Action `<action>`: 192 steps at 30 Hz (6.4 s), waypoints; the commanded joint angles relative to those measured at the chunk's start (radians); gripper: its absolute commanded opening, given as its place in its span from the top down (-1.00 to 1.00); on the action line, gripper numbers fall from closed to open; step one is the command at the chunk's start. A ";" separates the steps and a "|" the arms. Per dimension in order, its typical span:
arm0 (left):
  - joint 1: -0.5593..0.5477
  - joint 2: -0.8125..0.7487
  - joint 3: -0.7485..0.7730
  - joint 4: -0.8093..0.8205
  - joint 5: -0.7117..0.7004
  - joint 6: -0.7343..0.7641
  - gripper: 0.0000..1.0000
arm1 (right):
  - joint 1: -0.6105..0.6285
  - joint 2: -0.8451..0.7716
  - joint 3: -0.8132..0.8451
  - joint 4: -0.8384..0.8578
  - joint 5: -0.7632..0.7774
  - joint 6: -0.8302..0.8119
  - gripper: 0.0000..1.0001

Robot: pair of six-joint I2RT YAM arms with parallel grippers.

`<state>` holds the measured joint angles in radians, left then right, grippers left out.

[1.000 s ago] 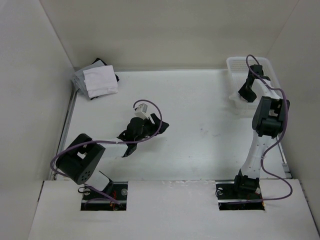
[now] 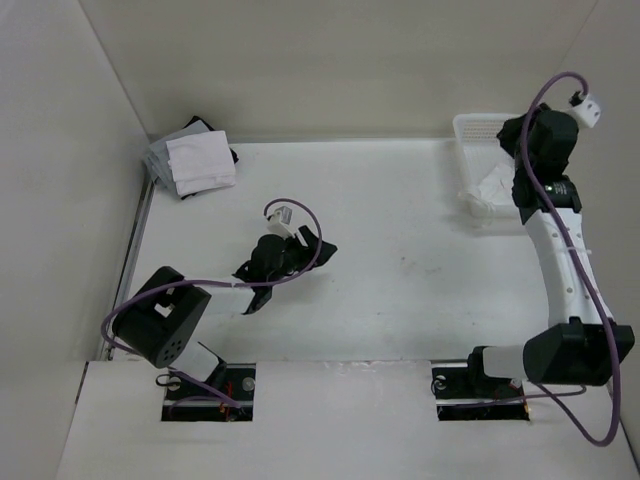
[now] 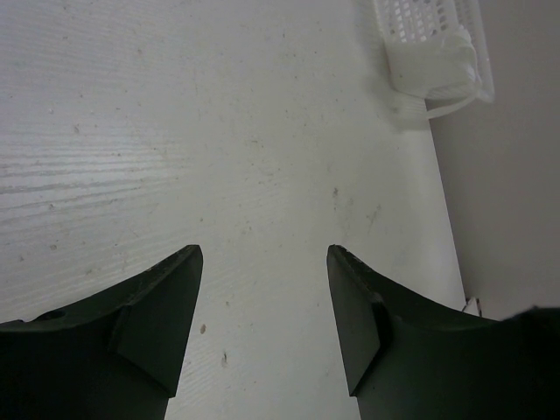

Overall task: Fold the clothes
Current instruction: Grab the tank top from the pile, then move the tank top to the center of the board, then flatten the tank top out

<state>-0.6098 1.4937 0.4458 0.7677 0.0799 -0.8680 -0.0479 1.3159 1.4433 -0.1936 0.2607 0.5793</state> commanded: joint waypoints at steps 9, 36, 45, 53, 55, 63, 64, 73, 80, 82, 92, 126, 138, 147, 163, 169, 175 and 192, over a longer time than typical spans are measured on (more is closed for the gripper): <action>-0.035 0.062 0.045 0.065 0.021 -0.008 -0.14 | -0.025 0.115 -0.245 -0.108 -0.077 -0.001 0.00; -0.034 0.099 0.036 0.101 0.037 -0.023 -0.15 | 0.003 0.399 -0.052 -0.176 0.020 -0.053 -0.03; -0.032 0.125 0.045 0.108 0.046 -0.032 -0.15 | 0.038 0.411 -0.067 -0.190 0.123 -0.104 0.34; -0.031 0.125 0.045 0.111 0.050 -0.037 -0.14 | 0.038 0.437 -0.017 -0.222 0.135 -0.124 0.03; -0.029 0.123 0.044 0.111 0.050 -0.037 -0.14 | 0.038 0.445 -0.009 -0.227 0.135 -0.128 0.08; -0.023 0.120 0.041 0.114 0.050 -0.037 -0.14 | 0.042 0.465 0.017 -0.241 0.149 -0.136 0.77; -0.023 0.122 0.041 0.114 0.050 -0.037 -0.14 | 0.042 0.451 0.017 -0.237 0.159 -0.130 0.85; -0.021 0.126 0.045 0.116 0.052 -0.039 -0.14 | 0.032 0.238 -0.063 -0.104 0.155 -0.081 0.98; -0.018 0.090 0.039 0.116 0.037 -0.039 -0.14 | 0.120 -0.054 -0.095 0.060 0.189 -0.129 1.00; -0.023 0.065 0.030 0.116 0.021 -0.039 -0.13 | 0.190 -0.130 -0.074 0.083 0.198 -0.162 1.00; 0.024 -0.327 -0.018 -0.082 -0.196 0.003 -0.13 | 0.831 -0.294 0.123 0.075 0.180 -0.329 0.94; 0.143 -0.264 -0.090 -0.377 -0.253 0.047 -0.04 | 0.780 0.260 -0.662 0.253 -0.040 0.073 0.09; 0.126 -0.082 -0.038 -0.314 -0.186 0.029 0.46 | 0.777 0.313 -0.719 0.319 -0.106 0.149 0.45; 0.126 -0.050 0.014 -0.280 -0.181 -0.002 0.82 | 0.728 0.306 -0.774 0.444 -0.325 0.221 0.61; 0.189 0.118 0.295 -0.246 -0.308 0.044 0.75 | 0.598 -0.093 -1.004 0.320 -0.209 0.248 0.98; 0.218 0.120 0.331 -0.265 -0.321 0.080 0.08 | 0.533 -0.222 -1.054 0.205 -0.166 0.257 0.98; 0.161 -0.079 0.142 -0.378 -0.348 0.092 0.14 | 0.503 -0.267 -1.066 0.187 -0.178 0.246 0.96; -0.031 -0.464 -0.071 -0.989 -0.372 -0.025 0.27 | 0.515 -0.313 -1.083 0.243 -0.186 0.231 0.96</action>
<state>-0.6376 1.0565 0.3958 -0.1696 -0.3168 -0.8654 0.4595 1.0248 0.3717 0.0078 0.0708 0.8165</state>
